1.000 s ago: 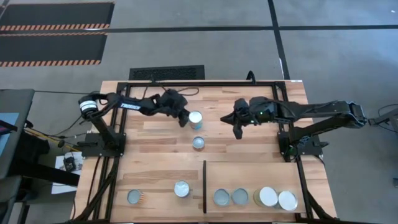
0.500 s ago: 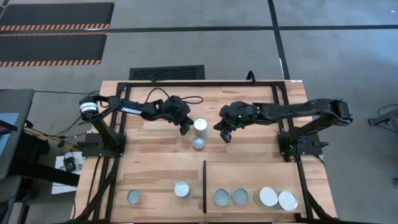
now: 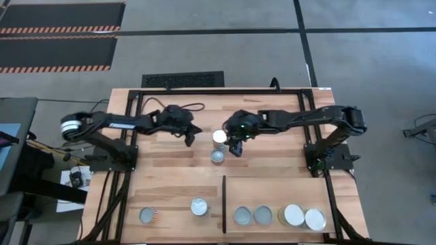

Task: Pick and place cans onto a shelf
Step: Put the canned tomatoes on the shelf

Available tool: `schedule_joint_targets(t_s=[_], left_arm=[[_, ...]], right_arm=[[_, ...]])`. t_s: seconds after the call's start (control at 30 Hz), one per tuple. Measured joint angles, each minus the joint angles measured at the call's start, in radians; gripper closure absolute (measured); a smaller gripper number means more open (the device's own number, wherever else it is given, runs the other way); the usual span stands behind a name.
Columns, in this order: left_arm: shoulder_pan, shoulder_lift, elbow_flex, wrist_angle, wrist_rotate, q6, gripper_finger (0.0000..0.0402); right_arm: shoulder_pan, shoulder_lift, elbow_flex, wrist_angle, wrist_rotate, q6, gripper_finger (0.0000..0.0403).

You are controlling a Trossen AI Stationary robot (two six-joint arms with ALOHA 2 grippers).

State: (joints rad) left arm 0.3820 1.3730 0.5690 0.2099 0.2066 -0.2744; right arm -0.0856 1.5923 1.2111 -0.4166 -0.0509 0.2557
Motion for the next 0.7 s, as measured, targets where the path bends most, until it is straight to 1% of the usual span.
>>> schedule_joint_targets(t_s=[0.1, 0.17, 0.3, 0.4, 0.57, 0.7], left_arm=[[0.0, -0.095, -0.061, 0.036, -0.042, -0.029, 0.0401], [0.0, -0.155, -0.086, 0.044, -0.072, -0.043, 0.0401], [0.0, -0.242, -0.124, 0.036, -0.112, -0.049, 0.0401], [0.0, -0.288, -0.13, -0.014, -0.116, -0.048, 0.0401], [0.0, -0.323, -0.13, -0.065, -0.116, -0.046, 0.0401], [0.0, -0.327, -0.13, -0.069, -0.116, -0.045, 0.0401]], right_arm=[[0.001, 0.072, 0.066, -0.036, 0.022, -0.087, 0.017], [0.002, 0.117, 0.106, -0.05, 0.053, -0.16, 0.0165], [0.011, 0.205, 0.172, -0.083, 0.137, -0.296, 0.0171], [0.016, 0.246, 0.209, -0.115, 0.163, -0.363, 0.0185], [0.025, 0.28, 0.229, -0.129, 0.157, -0.369, 0.0208], [0.044, 0.278, 0.23, -0.137, 0.158, -0.346, 0.0215]])
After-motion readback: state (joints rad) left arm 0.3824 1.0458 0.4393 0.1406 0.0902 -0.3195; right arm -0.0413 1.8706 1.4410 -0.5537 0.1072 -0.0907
